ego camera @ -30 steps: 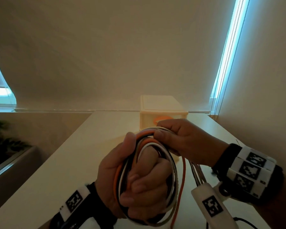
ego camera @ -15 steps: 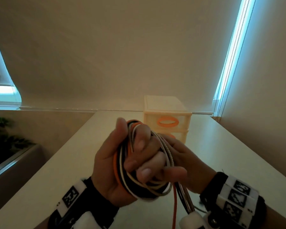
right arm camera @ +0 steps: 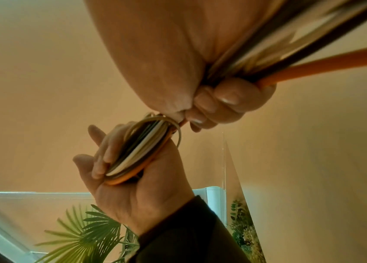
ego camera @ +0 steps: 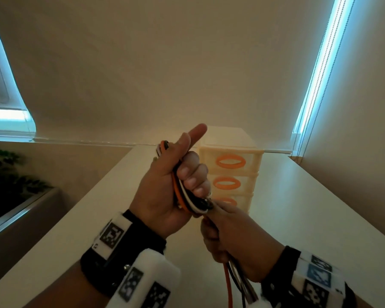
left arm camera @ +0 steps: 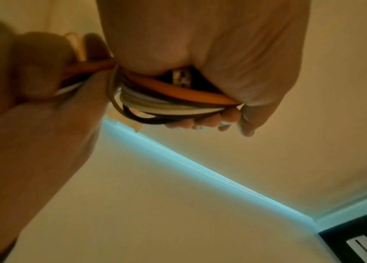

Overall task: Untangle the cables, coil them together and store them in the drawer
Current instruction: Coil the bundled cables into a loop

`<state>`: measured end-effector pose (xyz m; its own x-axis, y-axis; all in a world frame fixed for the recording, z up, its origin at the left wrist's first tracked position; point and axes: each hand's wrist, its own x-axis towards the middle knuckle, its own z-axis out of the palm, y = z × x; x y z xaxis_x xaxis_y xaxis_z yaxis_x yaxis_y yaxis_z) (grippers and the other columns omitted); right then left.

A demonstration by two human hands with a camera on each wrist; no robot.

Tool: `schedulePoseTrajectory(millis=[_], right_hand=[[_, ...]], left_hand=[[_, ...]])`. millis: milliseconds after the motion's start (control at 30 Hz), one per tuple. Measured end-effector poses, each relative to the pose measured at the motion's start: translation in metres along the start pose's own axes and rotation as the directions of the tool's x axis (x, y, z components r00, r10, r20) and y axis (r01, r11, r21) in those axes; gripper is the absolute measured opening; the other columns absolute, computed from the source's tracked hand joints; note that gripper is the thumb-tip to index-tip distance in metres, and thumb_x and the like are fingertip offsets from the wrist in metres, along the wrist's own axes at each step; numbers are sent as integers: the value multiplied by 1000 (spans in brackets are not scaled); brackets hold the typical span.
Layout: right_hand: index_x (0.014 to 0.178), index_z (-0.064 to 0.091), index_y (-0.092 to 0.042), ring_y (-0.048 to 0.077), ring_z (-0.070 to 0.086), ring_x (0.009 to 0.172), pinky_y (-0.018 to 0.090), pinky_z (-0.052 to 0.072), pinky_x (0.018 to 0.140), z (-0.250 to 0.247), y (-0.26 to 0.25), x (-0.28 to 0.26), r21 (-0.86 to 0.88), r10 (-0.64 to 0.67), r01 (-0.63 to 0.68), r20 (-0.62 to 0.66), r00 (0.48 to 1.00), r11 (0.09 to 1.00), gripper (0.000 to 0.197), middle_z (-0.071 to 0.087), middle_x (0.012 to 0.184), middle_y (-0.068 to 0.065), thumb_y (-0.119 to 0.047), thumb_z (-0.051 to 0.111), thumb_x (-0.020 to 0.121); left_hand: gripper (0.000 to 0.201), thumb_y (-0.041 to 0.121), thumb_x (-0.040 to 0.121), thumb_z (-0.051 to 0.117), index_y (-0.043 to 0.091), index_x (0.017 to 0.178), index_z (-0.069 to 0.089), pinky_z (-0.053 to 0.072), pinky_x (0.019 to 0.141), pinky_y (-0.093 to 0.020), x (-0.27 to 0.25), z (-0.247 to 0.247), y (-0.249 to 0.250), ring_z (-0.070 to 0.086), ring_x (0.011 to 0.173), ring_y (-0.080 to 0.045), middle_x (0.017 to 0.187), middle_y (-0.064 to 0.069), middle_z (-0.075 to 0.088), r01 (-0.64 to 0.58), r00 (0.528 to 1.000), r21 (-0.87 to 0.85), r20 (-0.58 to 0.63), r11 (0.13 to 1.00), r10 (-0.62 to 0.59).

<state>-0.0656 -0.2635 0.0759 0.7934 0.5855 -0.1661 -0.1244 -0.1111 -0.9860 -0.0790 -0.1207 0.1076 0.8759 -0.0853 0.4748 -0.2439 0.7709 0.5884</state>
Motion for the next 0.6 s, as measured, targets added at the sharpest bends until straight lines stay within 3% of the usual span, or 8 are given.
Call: schedulePoseTrajectory(millis=[100, 233, 333, 400, 500, 600], right_hand=[[110, 60, -13, 11, 35, 44, 22, 31, 40, -3, 4, -10, -57, 69, -69, 7, 998, 996, 37, 43, 59, -3, -45, 43, 105], [112, 62, -18, 10, 34, 43, 24, 31, 41, -6, 1, -25, -147, 94, -94, -11, 996, 985, 29, 44, 58, -4, -37, 41, 107], [111, 62, -18, 11, 44, 45, 27, 43, 44, -2, -5, -34, -291, 134, -121, 24, 991, 949, 24, 48, 59, -4, -35, 47, 105], [112, 60, -15, 14, 52, 51, 31, 51, 53, -1, -10, -38, -392, 141, -109, 54, 989, 914, 23, 52, 62, -3, -33, 49, 104], [109, 63, -11, 15, 55, 55, 32, 53, 60, -4, -19, -42, -447, 151, -112, 51, 987, 887, 26, 57, 66, 0, -32, 48, 105], [85, 67, -7, 13, 52, 49, 28, 49, 55, -10, -29, -47, -437, 178, -144, 38, 983, 888, 32, 59, 57, 0, -23, 47, 104]], left_hand=[[45, 27, 93, 61, 14, 136, 62, 37, 46, -26, 4, -3, 9, 37, 45, -10, 52, 4, 37, -63, 992, 182, -94, 981, 81], [45, 14, 89, 57, 20, 134, 65, 37, 48, -29, 3, -3, 6, 38, 43, -17, 50, -2, 40, -76, 977, 460, -144, 885, 159], [42, 14, 93, 59, 32, 132, 65, 38, 51, -33, 1, 3, -4, 41, 46, -23, 53, -9, 46, -96, 971, 712, -88, 696, 224], [40, 10, 98, 60, 36, 129, 65, 43, 52, -31, 0, 7, -8, 44, 49, -24, 56, -3, 50, -111, 972, 832, -23, 543, 235], [42, 8, 98, 60, 29, 134, 62, 52, 65, -18, -5, 7, -17, 56, 57, 2, 61, 24, 57, -163, 981, 942, 121, 294, 154], [41, 27, 98, 62, 42, 136, 59, 48, 93, -10, -12, 11, -22, 62, 95, 13, 87, 39, 63, -218, 975, 976, 217, 17, 40]])
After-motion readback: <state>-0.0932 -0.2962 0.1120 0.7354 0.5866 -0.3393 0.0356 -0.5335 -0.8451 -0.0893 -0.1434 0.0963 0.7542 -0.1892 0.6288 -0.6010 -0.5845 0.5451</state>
